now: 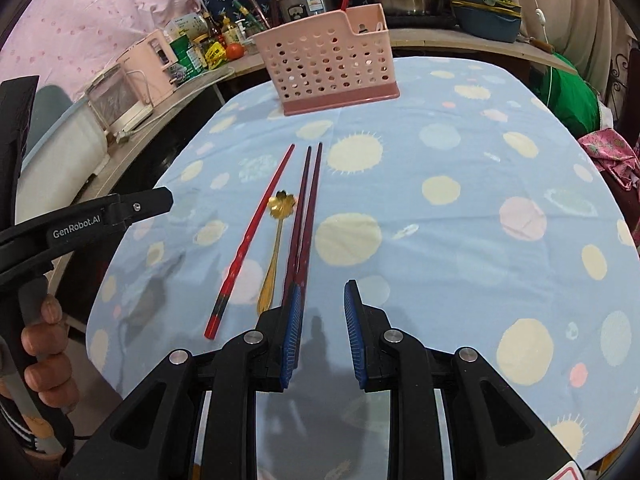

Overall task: Organize utensils
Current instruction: 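Withdraw both tools from the holder back down toward the table, then grasp a red chopstick with the left tool while the right tool grasps a dark red chopstick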

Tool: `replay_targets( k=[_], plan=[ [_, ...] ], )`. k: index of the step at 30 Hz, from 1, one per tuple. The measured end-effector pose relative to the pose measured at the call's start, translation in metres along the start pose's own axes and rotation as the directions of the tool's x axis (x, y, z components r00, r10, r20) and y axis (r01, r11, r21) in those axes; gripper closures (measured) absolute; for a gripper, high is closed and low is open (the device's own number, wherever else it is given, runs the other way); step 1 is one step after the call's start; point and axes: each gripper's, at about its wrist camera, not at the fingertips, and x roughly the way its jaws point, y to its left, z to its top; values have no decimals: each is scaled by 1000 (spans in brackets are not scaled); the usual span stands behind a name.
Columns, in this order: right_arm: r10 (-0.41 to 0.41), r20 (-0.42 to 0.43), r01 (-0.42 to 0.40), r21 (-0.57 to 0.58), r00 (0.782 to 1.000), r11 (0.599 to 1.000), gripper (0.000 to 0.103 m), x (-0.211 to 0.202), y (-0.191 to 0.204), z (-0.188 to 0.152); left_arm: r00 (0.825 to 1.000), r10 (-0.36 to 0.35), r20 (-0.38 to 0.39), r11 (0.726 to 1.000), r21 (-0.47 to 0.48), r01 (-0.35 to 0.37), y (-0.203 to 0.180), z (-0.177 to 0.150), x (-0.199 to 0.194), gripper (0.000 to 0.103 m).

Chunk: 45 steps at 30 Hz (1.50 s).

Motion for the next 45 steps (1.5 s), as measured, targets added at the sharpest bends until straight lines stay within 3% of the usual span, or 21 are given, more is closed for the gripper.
replay_targets(
  k=[11,28,36,42,45],
  plan=[
    [-5,-45,4,-31,999,1000,80,16,11,-15,997,-1,-72,1000,8,1,1,-35,11,60],
    [-29,-46,28,-10,999,1000,82,21,0,-17,994,-20,-105,998,56,26,-15,-48,19,55],
    [-47,-47,44,-54,998,998,82,24,9,-19,992,-19,-128,997,66,28,-19,-54,29,56],
    [-51,-43,49,-48,998,998,88,26,8,-17,989,-18,-145,998,59,27,-17,-57,36,57],
    [-55,-41,53,-48,998,997,91,26,6,-17,990,-22,-142,998,61,31,-18,-58,36,64]
  ],
)
